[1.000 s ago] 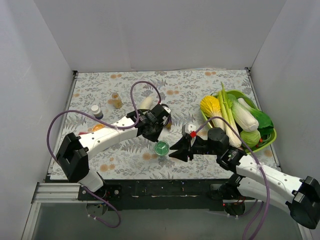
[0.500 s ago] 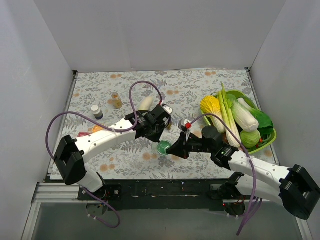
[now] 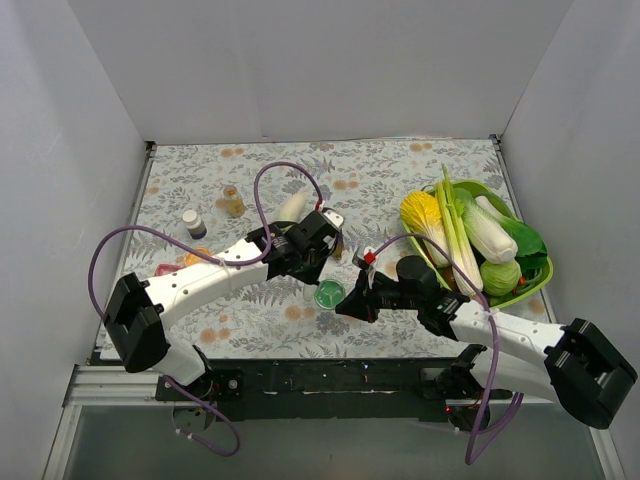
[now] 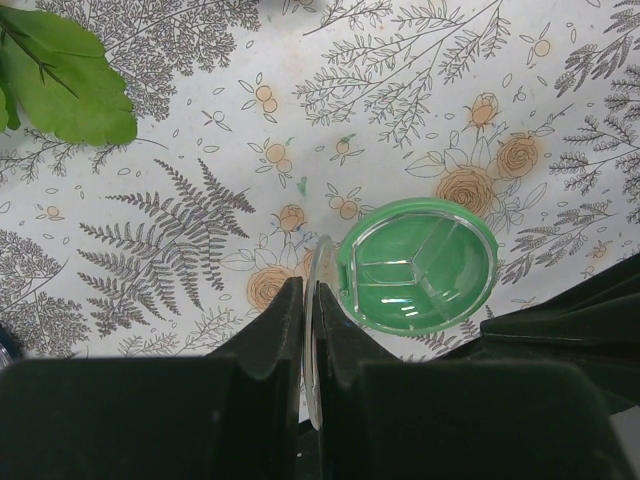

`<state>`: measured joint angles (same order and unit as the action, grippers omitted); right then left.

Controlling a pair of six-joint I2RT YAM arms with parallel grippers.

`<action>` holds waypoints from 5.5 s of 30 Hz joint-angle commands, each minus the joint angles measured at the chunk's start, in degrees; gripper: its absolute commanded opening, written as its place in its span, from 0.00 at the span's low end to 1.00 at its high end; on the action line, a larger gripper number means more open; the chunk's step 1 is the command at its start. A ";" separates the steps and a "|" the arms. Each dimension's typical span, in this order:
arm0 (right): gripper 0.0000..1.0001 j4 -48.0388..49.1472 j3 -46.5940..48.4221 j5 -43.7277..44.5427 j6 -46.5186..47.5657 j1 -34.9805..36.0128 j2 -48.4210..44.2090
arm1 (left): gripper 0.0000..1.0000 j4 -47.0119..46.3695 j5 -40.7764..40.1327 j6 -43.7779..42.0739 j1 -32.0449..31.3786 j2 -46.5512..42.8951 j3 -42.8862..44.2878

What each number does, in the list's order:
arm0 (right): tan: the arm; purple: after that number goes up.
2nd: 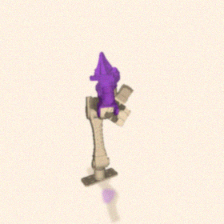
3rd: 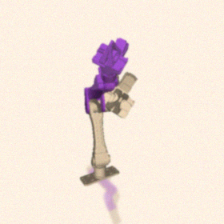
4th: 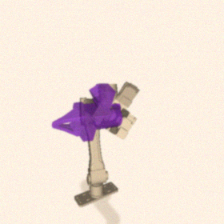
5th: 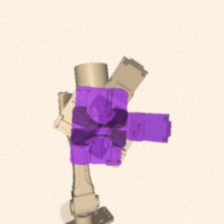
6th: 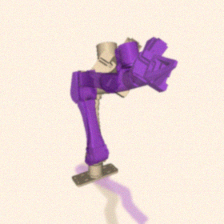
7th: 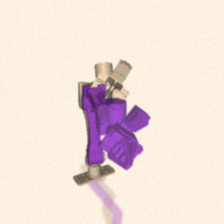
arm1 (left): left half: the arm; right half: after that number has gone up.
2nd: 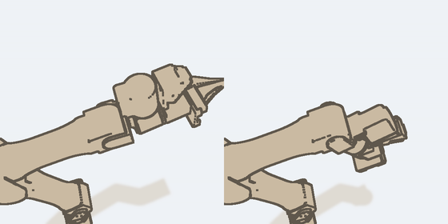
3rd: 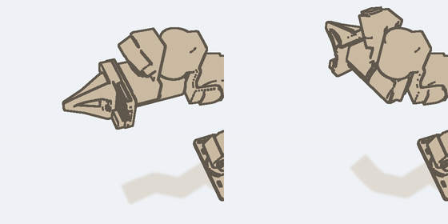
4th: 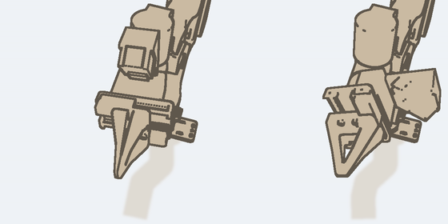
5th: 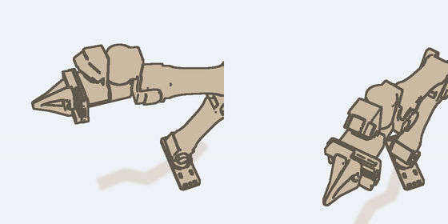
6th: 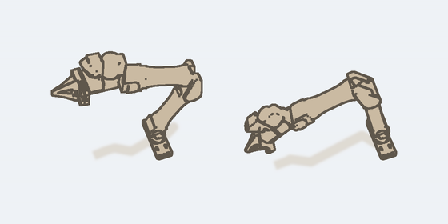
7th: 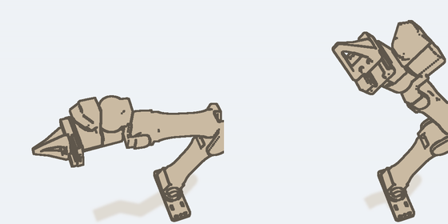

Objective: Sort the pills into containers

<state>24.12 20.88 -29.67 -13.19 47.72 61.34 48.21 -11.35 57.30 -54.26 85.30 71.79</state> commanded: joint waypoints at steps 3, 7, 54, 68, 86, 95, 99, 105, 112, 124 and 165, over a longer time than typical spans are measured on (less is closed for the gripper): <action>0.16 1.81 0.12 2.16 2.38 0.00 0.53 | 0.00 -1.18 0.02 0.62 -0.41 -3.73 -0.77; 0.18 1.81 -0.05 2.25 2.56 -0.09 0.53 | 0.00 -1.27 0.10 0.97 -0.41 -4.26 -1.65; 0.48 -47.58 27.37 -21.22 40.79 -15.12 -2.02 | 0.40 -10.77 -7.45 -4.57 14.71 -2.06 -15.28; 0.78 -49.61 29.03 -16.66 43.95 -16.26 -2.98 | 0.77 -6.54 -1.65 1.76 15.85 -10.75 -8.68; 0.93 -51.03 34.50 -12.69 41.24 -21.09 2.56 | 0.98 -16.30 11.27 1.33 47.66 -21.05 -10.71; 0.94 -40.66 24.75 -14.61 41.31 -21.27 -0.43 | 0.98 -16.91 10.12 0.45 53.20 -21.49 -11.58; 0.96 -39.23 23.24 -14.10 42.02 -21.27 1.05 | 0.98 -17.88 11.27 0.71 56.98 -20.61 -12.37; 0.97 -39.68 22.80 -16.03 43.42 -21.88 1.07 | 0.98 -20.43 16.01 1.76 61.38 -17.63 -13.17; 0.97 -37.31 18.32 -17.17 43.69 -22.32 -1.66 | 0.98 -20.87 14.26 1.85 63.05 -10.95 -9.22; 0.97 -36.51 16.29 -20.34 43.07 -23.03 -2.54 | 0.90 -20.17 5.12 -1.84 63.14 4.86 -3.06; 0.93 -60.42 34.39 -22.98 65.04 -21.98 3.34 | 0.00 -14.10 28.37 0.53 62.00 -8.36 -0.24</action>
<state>-30.09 48.53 -51.31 43.38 25.02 63.99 33.89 1.80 55.53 8.08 89.06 73.47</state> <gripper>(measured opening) 0.929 0.407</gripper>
